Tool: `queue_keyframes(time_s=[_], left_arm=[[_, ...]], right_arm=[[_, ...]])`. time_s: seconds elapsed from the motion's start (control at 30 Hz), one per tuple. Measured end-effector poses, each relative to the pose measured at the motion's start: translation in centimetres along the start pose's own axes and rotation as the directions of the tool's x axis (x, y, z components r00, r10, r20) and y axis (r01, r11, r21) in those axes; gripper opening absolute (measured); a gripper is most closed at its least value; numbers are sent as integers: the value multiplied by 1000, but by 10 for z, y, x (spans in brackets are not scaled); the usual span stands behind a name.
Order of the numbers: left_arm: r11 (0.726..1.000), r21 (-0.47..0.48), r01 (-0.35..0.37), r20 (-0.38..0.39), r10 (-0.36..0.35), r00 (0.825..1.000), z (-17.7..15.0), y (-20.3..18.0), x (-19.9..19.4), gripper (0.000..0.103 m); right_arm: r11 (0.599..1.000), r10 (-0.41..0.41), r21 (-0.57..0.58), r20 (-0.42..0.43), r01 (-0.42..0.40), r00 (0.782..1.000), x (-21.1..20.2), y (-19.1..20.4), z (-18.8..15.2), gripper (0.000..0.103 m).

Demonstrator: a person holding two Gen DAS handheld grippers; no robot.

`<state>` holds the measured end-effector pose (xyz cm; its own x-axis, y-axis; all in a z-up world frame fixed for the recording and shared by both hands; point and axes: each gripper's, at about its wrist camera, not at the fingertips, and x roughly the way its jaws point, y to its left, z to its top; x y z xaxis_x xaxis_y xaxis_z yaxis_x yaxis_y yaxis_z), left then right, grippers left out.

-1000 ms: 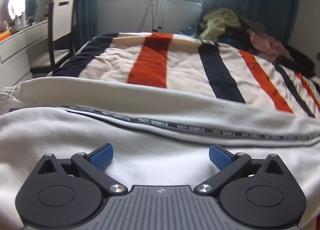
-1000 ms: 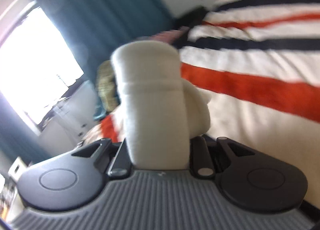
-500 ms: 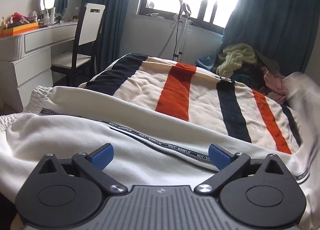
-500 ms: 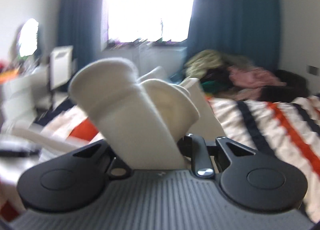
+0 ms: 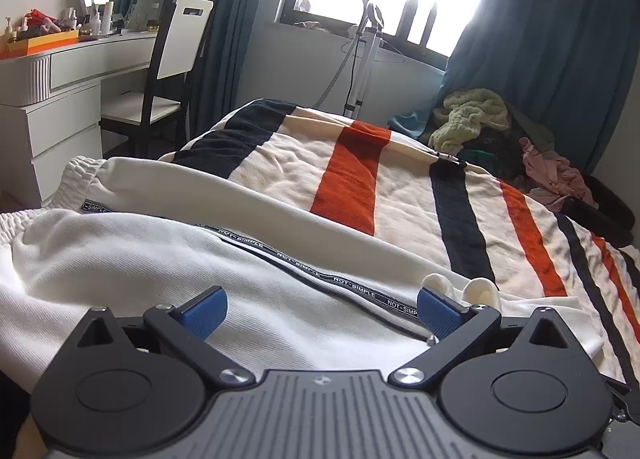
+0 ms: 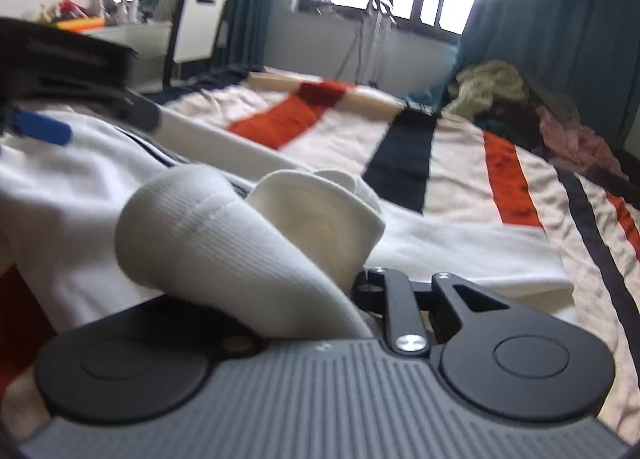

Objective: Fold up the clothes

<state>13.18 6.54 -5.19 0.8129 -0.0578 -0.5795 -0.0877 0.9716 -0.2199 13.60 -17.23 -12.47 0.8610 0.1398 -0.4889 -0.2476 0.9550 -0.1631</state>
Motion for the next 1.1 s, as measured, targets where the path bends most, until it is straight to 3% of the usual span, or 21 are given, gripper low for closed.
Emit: queue_keyframes(time_s=[0.1, 0.2, 0.33, 0.4, 0.47, 0.5, 0.57, 0.63, 0.67, 0.77, 0.8, 0.83, 0.9, 0.97, 1.03, 1.1], left_arm=[[1000, -5, -3, -10, 3, 1000, -1, 1, 2, 102], [1000, -2, -6, -19, 6, 1000, -2, 0, 5, 102], [1000, 14, -10, -28, 11, 1000, -4, -3, 7, 102], [1000, 20, -14, -25, 14, 1000, -4, -3, 6, 102], [1000, 15, -16, -20, 16, 1000, -3, -1, 4, 102], [1000, 13, -16, -17, 16, 1000, -2, 0, 3, 102], [1000, 7, -15, -12, 15, 1000, 1, 3, -1, 102], [1000, -6, -7, -4, 7, 1000, 3, 7, -5, 102], [1000, -14, -1, 1, 1, 1000, 5, 9, -8, 102], [999, -33, 16, 13, -15, 1000, 7, 11, -12, 102], [999, -34, 22, 13, -22, 1000, 7, 10, -13, 102], [999, -29, 35, 10, -35, 999, 6, 8, -13, 102], [998, -11, 64, 0, -64, 998, 3, 2, -12, 101], [995, 14, 96, -13, -95, 995, -1, -5, -11, 101], [989, 32, 147, -25, -146, 989, -4, -11, -10, 101], [975, 55, 216, -38, -214, 976, -7, -17, -9, 100]], right_arm=[[998, 56, -15, -11, -56, 998, 6, 12, 0, 20], [998, 58, -33, -46, -60, 997, 17, 15, -3, 21], [997, 77, 29, -88, -74, 993, 19, 11, 3, 28], [981, 165, 117, -98, -153, 981, 10, 1, 8, 38], [952, 253, 206, -100, -228, 962, 1, -10, 12, 66], [932, 296, 249, -98, -264, 950, -3, -15, 14, 72], [882, 379, 336, -86, -332, 921, -12, -26, 18, 85], [805, 438, 453, -14, -385, 899, -23, -48, 17, 85], [756, 460, 512, 25, -407, 887, -29, -60, 16, 85], [557, 542, 658, 175, -507, 822, -39, -94, 9, 85], [519, 534, 677, 220, -522, 816, -42, -103, 6, 85], [502, 505, 693, 250, -517, 826, -45, -110, 5, 85], [506, 420, 731, 256, -459, 871, -47, -119, 3, 84], [527, 365, 759, 204, -382, 908, -41, -123, 0, 61], [553, 322, 780, 126, -294, 938, -32, -124, -3, 44], [601, 274, 783, -13, -161, 962, -22, -120, -8, 34]])
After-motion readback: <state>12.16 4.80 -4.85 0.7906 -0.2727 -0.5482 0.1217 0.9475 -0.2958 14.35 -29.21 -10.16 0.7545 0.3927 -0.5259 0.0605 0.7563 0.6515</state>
